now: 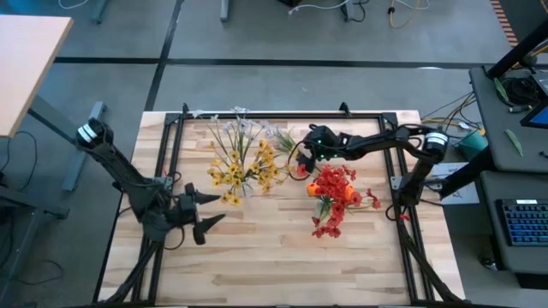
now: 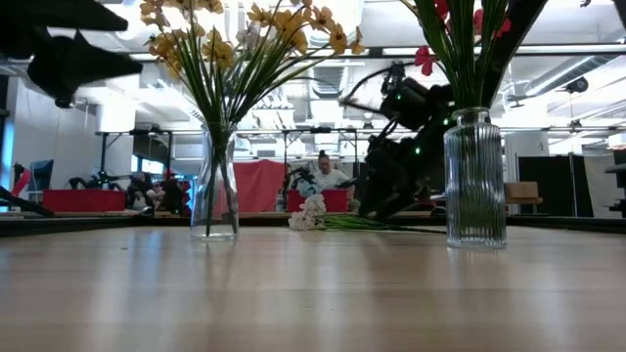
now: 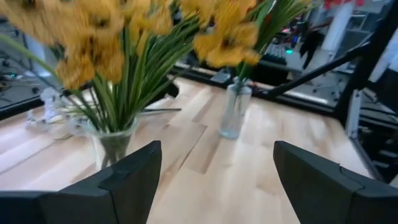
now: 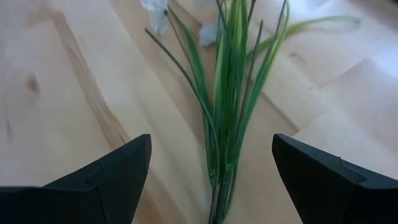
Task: Sort flowers into vase by color
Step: Put the white flower into the left transparent vase
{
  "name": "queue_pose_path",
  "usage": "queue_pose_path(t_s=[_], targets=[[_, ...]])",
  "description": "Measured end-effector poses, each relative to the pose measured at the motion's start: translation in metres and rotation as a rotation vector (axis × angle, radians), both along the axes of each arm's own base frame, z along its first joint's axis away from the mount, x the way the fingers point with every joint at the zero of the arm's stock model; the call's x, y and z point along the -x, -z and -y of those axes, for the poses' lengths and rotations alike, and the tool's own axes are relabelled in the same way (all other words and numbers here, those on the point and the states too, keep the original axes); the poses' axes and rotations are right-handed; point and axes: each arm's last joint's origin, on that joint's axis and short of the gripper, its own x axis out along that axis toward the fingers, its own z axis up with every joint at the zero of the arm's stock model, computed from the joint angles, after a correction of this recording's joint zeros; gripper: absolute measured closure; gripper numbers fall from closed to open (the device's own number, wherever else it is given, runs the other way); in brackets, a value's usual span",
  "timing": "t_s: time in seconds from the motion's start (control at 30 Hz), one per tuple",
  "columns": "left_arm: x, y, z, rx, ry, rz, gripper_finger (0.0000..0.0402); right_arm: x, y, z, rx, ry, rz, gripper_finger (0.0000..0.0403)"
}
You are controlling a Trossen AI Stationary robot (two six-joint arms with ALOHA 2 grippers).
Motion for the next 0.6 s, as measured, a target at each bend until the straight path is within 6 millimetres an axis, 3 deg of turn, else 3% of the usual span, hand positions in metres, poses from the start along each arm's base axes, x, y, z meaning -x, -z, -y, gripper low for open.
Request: queue_pose_path(t_s=[0.27,0.37,0.47,0.6], targets=[[0.002,-0.031,0.000,-0.098,0.027,0.023,0.0117,-0.005,0.024,0.001,-0.010,-0.001,-0.034,0.0079],[0.000,-0.044,0.002,-0.154,0.034,0.022,0.0120,-0.005,0.029,0.001,-0.010,0.005,-0.049,0.0097],[-0.002,-0.056,0.005,-0.191,0.038,0.025,0.0121,-0.005,0.031,0.002,-0.002,0.017,-0.060,0.0153],[-0.003,-0.074,0.006,-0.242,0.016,0.027,0.0122,-0.004,0.031,0.003,0.005,0.043,-0.066,0.0260]])
